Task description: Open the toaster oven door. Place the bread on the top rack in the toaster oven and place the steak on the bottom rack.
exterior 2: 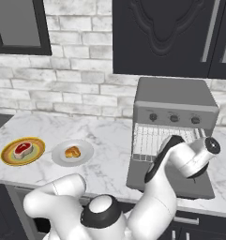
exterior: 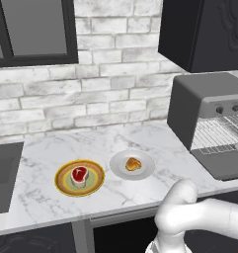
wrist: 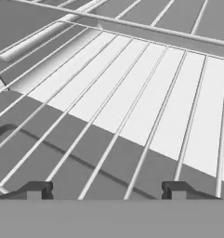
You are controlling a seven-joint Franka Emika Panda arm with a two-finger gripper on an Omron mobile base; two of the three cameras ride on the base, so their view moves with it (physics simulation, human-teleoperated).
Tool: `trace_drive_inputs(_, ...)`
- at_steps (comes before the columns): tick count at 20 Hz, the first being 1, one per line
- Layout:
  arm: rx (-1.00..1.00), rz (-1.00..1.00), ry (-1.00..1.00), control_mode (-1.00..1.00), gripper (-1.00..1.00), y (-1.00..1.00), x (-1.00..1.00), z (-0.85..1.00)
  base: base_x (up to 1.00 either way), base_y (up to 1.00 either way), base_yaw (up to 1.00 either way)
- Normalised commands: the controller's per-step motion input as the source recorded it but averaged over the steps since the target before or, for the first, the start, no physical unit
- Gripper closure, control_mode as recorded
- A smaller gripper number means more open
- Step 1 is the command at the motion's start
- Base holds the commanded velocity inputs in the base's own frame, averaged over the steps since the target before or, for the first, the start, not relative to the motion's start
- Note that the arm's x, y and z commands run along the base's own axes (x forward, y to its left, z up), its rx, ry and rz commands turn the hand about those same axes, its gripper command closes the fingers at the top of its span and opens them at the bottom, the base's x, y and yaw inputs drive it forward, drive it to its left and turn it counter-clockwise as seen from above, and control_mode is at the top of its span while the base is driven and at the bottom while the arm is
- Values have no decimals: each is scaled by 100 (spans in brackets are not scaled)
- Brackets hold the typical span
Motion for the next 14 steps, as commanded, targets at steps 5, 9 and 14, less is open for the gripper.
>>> trace_drive_inputs(5, -13, 0, 26, -100, -100, 0, -63, -88, 0, 0, 0)
trace_drive_inputs(9, -12, 0, 24, -100, -100, -1, -68, -92, 0, 0, 0)
trace_drive_inputs(14, -11, 0, 23, -100, -100, -2, -71, -92, 0, 0, 0)
